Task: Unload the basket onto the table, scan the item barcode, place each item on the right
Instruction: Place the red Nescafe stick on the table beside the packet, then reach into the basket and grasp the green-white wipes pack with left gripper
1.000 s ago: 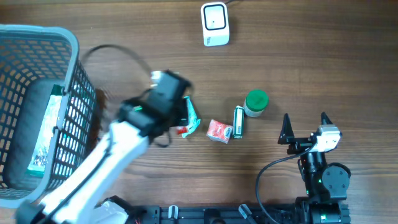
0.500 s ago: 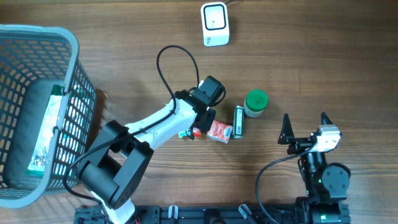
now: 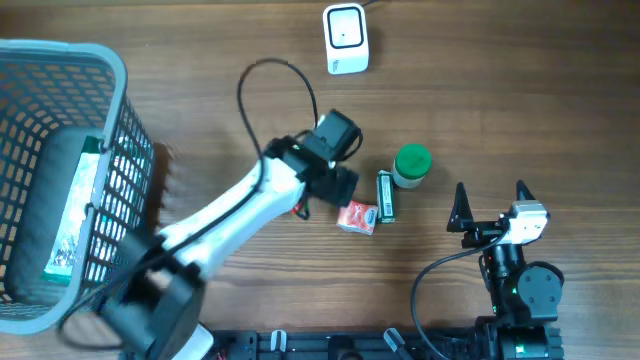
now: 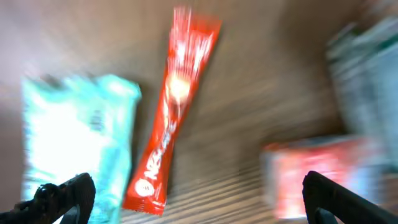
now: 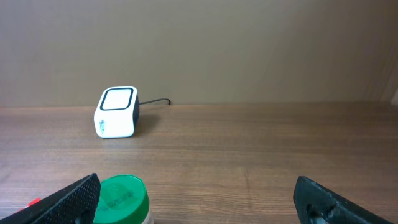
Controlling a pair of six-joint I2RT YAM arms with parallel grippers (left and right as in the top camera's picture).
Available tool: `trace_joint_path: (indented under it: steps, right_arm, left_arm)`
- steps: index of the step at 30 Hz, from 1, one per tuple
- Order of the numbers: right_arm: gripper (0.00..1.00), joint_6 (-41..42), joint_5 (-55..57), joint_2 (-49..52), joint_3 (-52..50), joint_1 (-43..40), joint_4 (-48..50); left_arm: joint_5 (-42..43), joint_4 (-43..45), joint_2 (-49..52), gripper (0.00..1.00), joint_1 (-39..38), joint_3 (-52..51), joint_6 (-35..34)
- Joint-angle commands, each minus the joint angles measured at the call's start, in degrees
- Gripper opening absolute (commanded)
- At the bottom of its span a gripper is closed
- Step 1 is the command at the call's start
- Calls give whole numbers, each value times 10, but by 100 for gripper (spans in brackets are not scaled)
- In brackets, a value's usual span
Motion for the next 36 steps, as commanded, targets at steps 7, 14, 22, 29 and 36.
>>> trace_joint_path:
  steps: [7,14,22,29,36]
  right_arm:
    - [99,5,5,0,0,3,2]
    - [100,5,5,0,0,3,2]
    - [100,5,5,0,0,3,2]
    - [100,5,5,0,0,3,2]
    - [100,5,5,0,0,3,2]
  left_arm:
    - [-177,9,-233,100,36,117,-63]
    - [-247,-30,-330,100,274,117,-394]
    - [35,-98,-287,100,638,117,-585]
    - [40,-137,-208,100,739,117,-799]
    - [-52,-140,-66,100,743,117,-761]
